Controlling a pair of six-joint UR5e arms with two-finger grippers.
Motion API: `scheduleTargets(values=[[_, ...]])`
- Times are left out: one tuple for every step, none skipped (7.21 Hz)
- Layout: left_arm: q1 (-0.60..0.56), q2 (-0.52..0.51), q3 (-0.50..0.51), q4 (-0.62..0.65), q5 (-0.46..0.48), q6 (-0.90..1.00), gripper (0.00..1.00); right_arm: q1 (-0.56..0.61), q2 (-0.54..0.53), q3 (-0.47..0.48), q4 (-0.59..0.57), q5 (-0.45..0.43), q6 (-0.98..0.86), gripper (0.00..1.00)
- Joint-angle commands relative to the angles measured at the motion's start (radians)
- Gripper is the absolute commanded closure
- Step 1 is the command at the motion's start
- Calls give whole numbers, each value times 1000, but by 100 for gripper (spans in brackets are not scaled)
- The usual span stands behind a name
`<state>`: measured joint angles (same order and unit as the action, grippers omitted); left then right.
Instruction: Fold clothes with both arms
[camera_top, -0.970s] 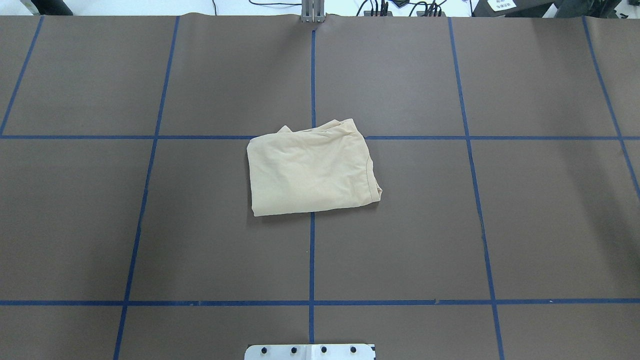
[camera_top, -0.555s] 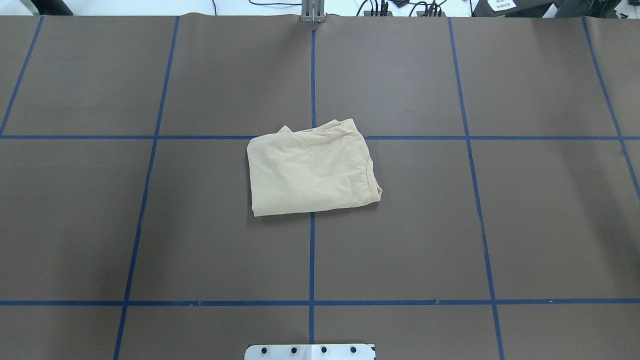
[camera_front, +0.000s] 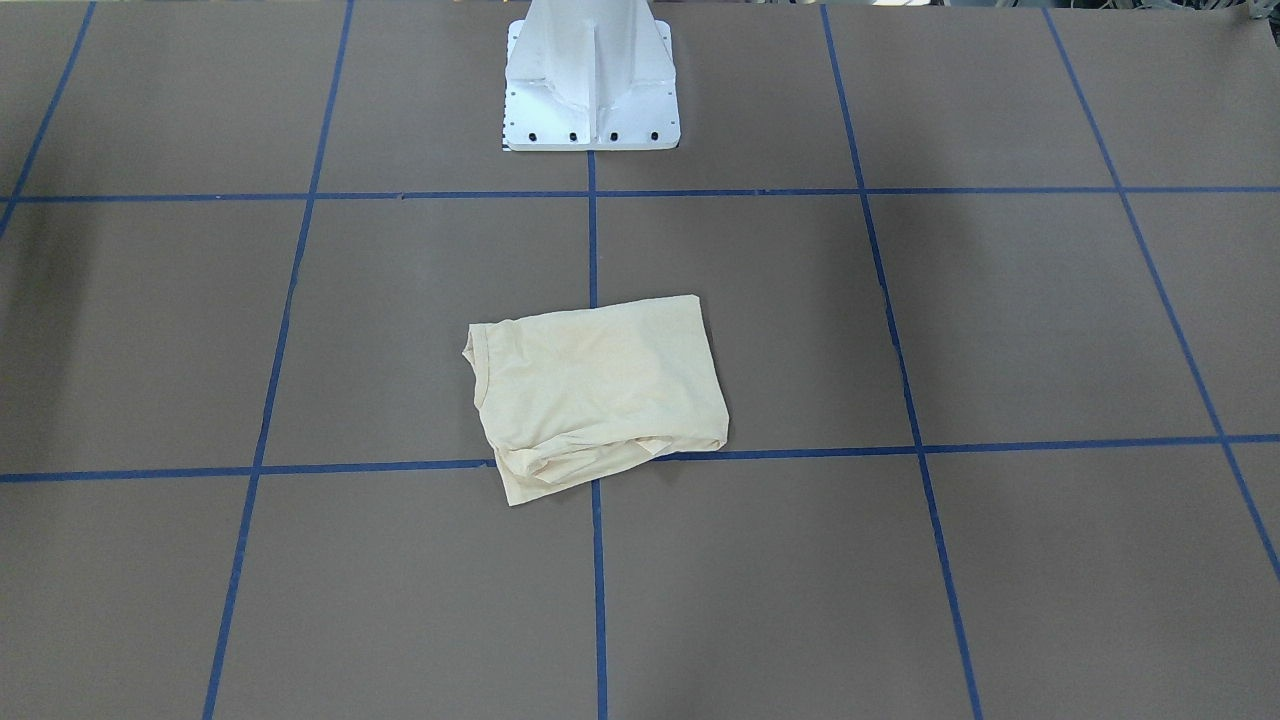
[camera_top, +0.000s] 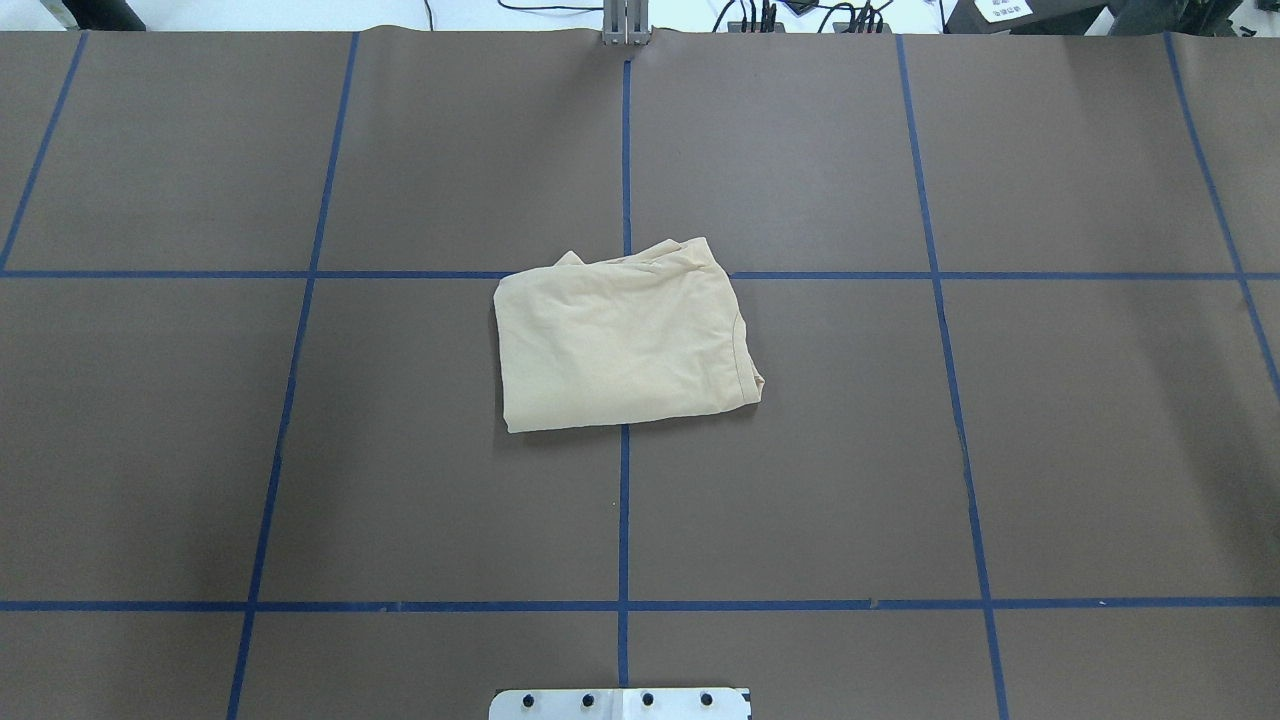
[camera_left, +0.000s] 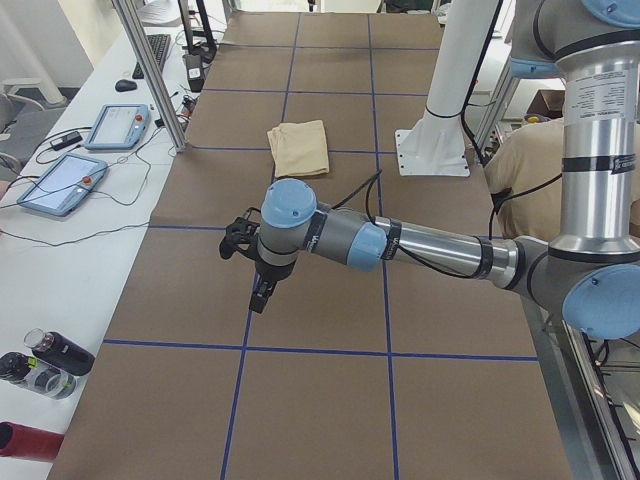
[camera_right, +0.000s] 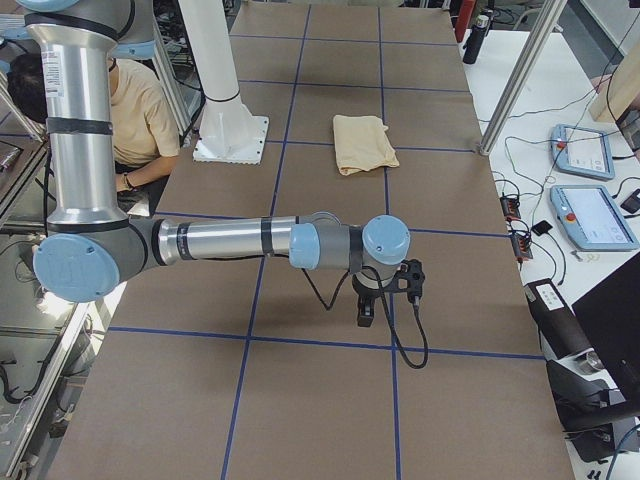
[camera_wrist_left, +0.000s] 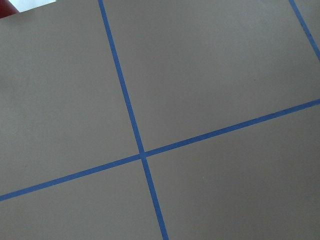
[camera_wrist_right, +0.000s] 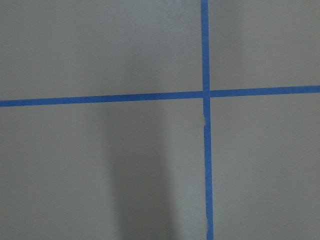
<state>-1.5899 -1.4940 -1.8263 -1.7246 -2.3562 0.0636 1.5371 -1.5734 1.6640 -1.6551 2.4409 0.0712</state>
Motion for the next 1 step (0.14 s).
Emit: scheduleTargets(values=[[-10,-11,18,7,0,-1,0,0,-69,0,139,-5,2,0]])
